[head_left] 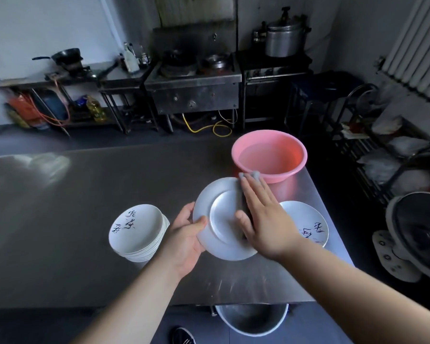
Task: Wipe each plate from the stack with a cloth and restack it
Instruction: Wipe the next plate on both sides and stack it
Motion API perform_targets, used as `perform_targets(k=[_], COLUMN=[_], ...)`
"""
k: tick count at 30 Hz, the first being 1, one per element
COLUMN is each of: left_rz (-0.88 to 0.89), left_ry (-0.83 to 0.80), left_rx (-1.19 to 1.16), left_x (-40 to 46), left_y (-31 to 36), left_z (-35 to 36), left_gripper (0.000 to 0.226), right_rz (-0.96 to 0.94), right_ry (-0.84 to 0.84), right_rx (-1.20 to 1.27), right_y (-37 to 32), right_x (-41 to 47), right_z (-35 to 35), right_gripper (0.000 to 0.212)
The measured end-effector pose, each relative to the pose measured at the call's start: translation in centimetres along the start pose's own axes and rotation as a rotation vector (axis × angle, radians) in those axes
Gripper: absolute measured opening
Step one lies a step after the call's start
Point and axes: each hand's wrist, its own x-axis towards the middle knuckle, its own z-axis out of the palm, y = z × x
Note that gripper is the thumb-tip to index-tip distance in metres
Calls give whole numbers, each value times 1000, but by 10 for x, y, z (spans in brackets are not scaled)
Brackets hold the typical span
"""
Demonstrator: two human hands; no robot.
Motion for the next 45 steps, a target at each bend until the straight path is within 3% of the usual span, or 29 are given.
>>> perform_targets(k=[4,10,17,21,24,30,34,37,40,45], left_rz=[21,45,61,66,-22,11,81,108,102,133], left_ry=[-25,8,-26,-50,-98,-99,-60,-31,-27,-47], left_rx=[-45,-90,-93,-153,-133,-61,-149,-176,-196,-254], left_x=[-2,1,2,0,0,5,5,6,6,13], left_y=[5,3,10,13,21,39,34,31,28,22], left_z=[-4,-5,0,10,12,19,24,26,28,40], left_gripper=[56,58,56,54,61,45,50,49,48,46], right_rz=[-176,-26,-53,172,203,48,65,51,61,170], right_ry=[-10,114,105,245,311,124,181,103,108,188], right_rx=[11,63,98,235,306,382,297,291,174,215], right_y=[14,-11,3,-28,-23,0,-14,-32,-14,-13], right_x=[22,-37,16,-24,-21,23,-15,-43,-11,17], right_z=[-14,13,-16,8,1,-46,-16,5,-7,-16], right_gripper=[71,72,64,70,62,60,67,80,76,76])
